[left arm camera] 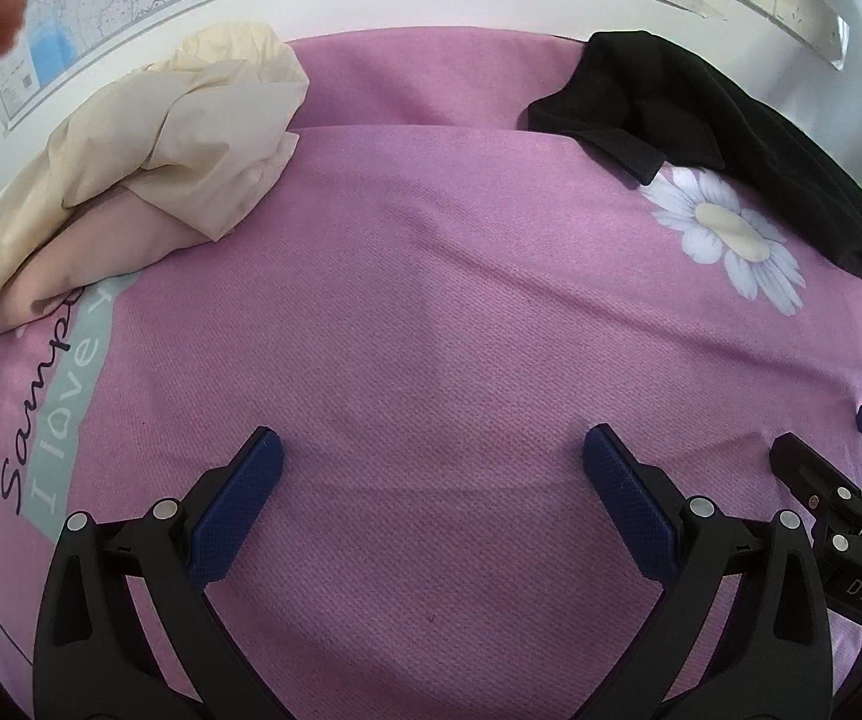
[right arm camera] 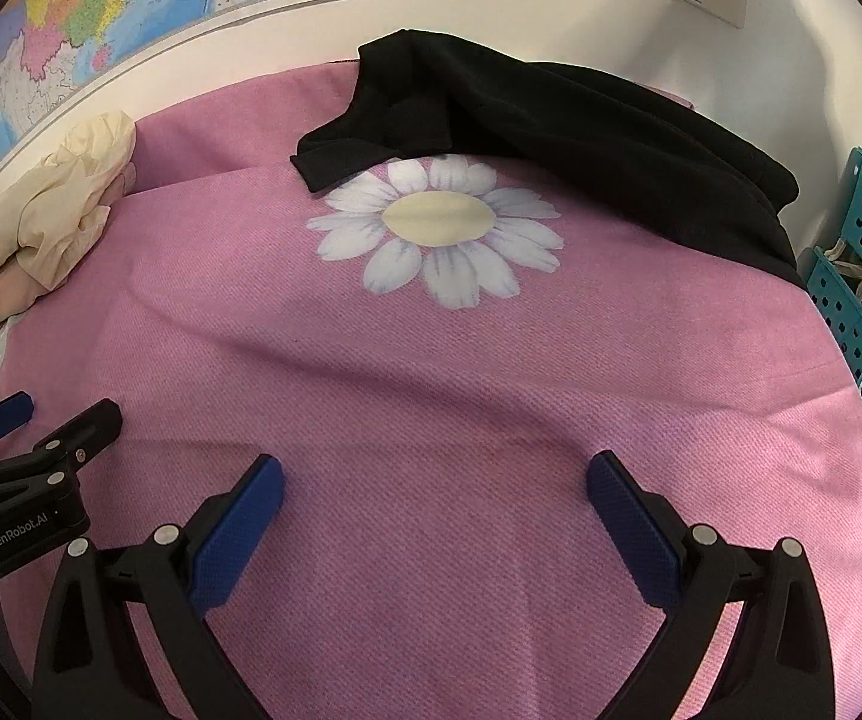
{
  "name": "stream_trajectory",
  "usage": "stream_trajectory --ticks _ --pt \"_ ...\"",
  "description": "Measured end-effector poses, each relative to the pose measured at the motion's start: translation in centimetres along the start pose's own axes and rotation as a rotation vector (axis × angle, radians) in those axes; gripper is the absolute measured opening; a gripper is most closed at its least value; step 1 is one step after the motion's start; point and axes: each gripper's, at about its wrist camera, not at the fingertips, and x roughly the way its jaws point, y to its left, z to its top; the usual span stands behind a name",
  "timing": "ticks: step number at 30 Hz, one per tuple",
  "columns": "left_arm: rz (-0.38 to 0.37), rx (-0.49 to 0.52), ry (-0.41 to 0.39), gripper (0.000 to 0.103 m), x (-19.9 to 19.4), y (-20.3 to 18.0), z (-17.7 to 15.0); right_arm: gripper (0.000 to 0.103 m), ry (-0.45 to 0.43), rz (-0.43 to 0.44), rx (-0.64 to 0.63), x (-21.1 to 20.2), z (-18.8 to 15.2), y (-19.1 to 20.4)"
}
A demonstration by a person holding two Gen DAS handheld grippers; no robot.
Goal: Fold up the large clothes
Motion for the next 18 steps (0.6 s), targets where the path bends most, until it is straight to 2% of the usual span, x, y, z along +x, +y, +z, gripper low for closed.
stream_trajectory --ticks 18 --pt "0.000 0.001 0.002 0.099 -0.12 -0.03 0.20 0.098 0.000 0.000 0.000 0.02 0.04 -0.03"
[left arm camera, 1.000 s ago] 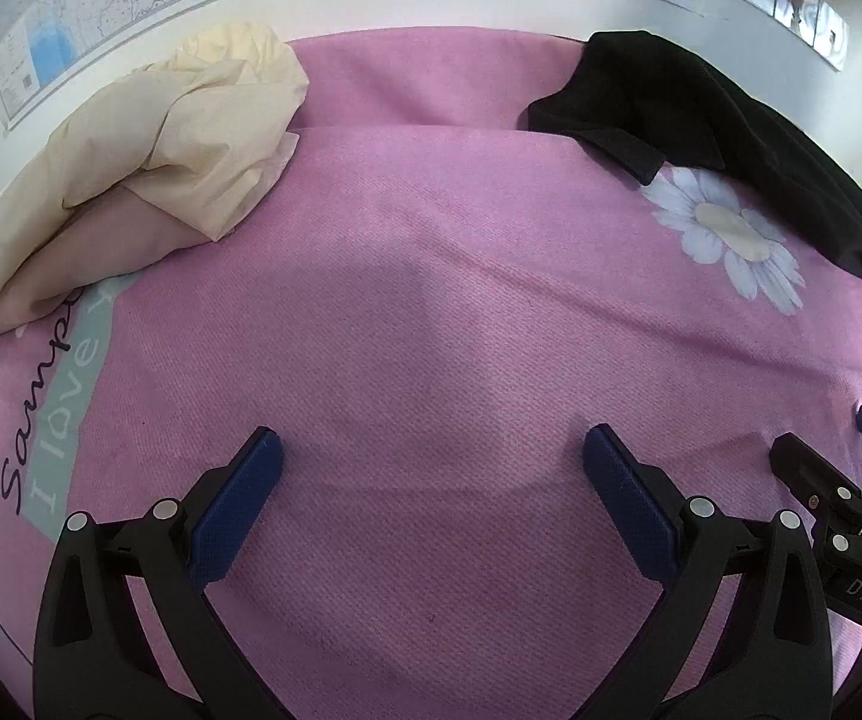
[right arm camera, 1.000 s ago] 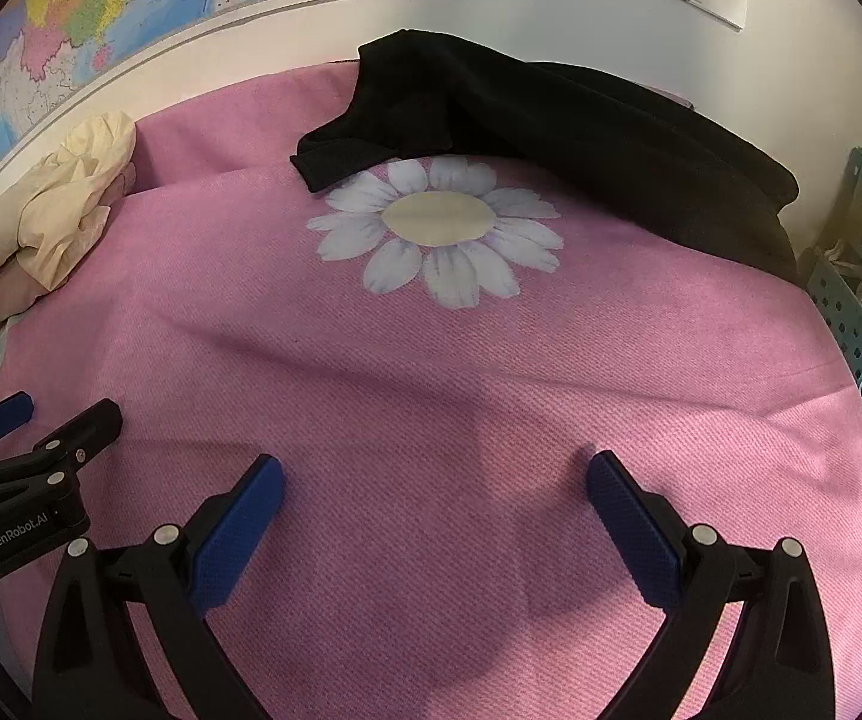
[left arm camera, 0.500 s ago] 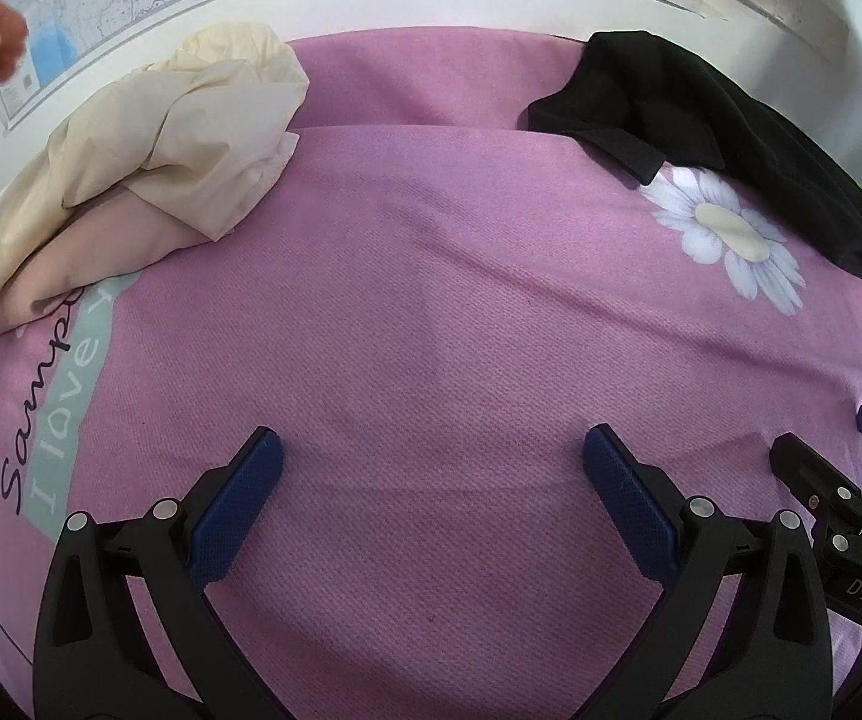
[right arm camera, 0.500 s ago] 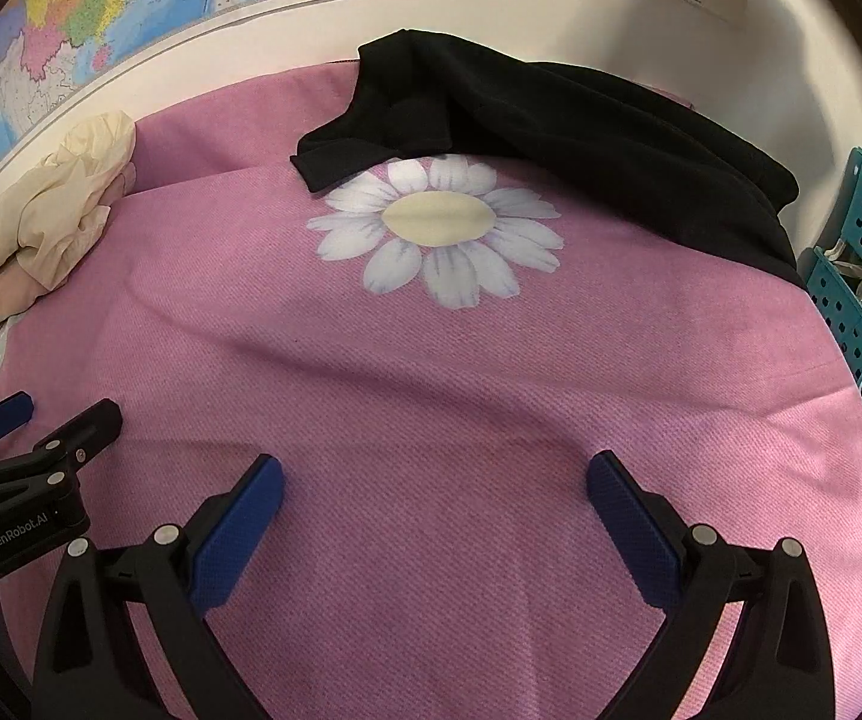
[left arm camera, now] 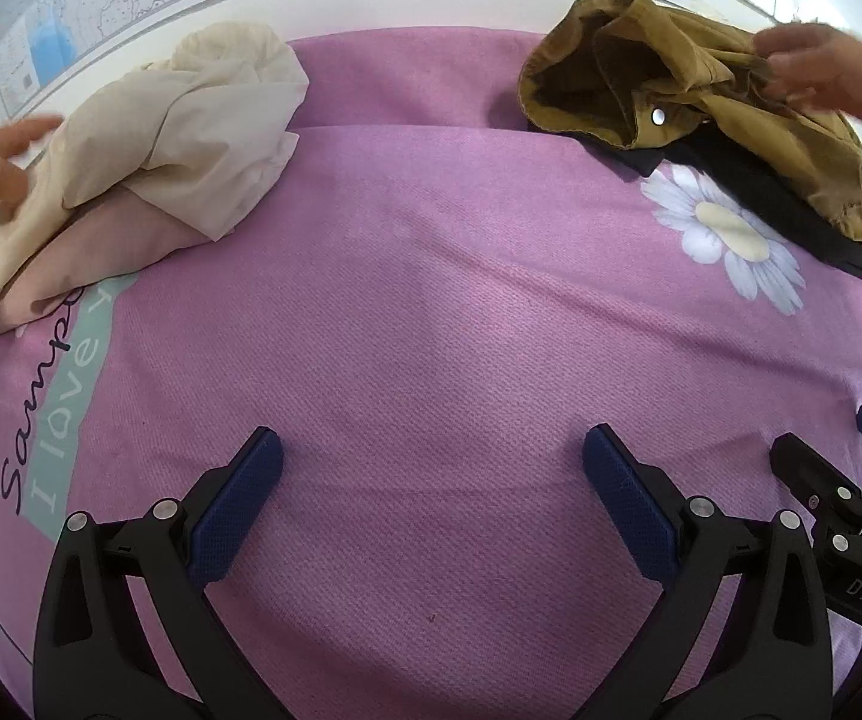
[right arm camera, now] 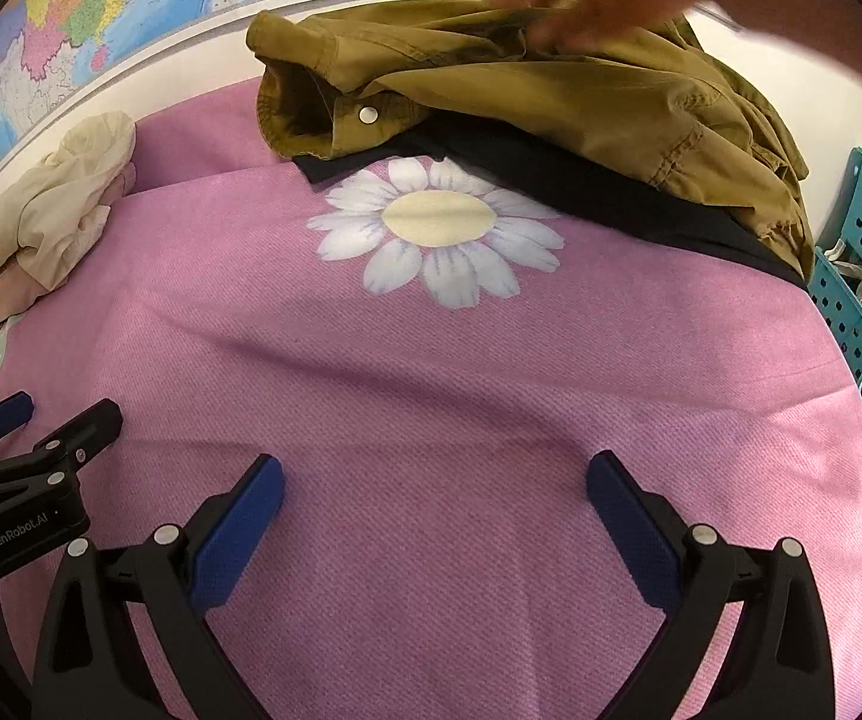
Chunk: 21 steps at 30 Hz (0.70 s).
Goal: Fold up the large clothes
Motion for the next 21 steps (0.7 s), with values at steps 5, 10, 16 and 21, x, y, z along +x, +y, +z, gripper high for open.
stream_trajectory --ticks 5,10,16,21 --pt "0.000 0.000 0.001 0.099 -0.04 0.03 0.06 0.098 0.000 0.000 0.000 0.01 -0.03 -0.01" --pt "0.000 0.001 0.002 0.099 -0.07 0.00 0.11 0.098 0.000 0.000 0.000 0.00 -0.02 -0.02" --pt "0.001 0.002 0.004 0.099 -0.10 0.02 0.16 0.098 0.000 0.000 0.000 -0.01 -0.02 -0.02" --pt "0.001 0.002 0.005 0.099 -0.12 0.01 0.20 0.098 0.000 0.000 0.000 0.00 -0.03 -0.01"
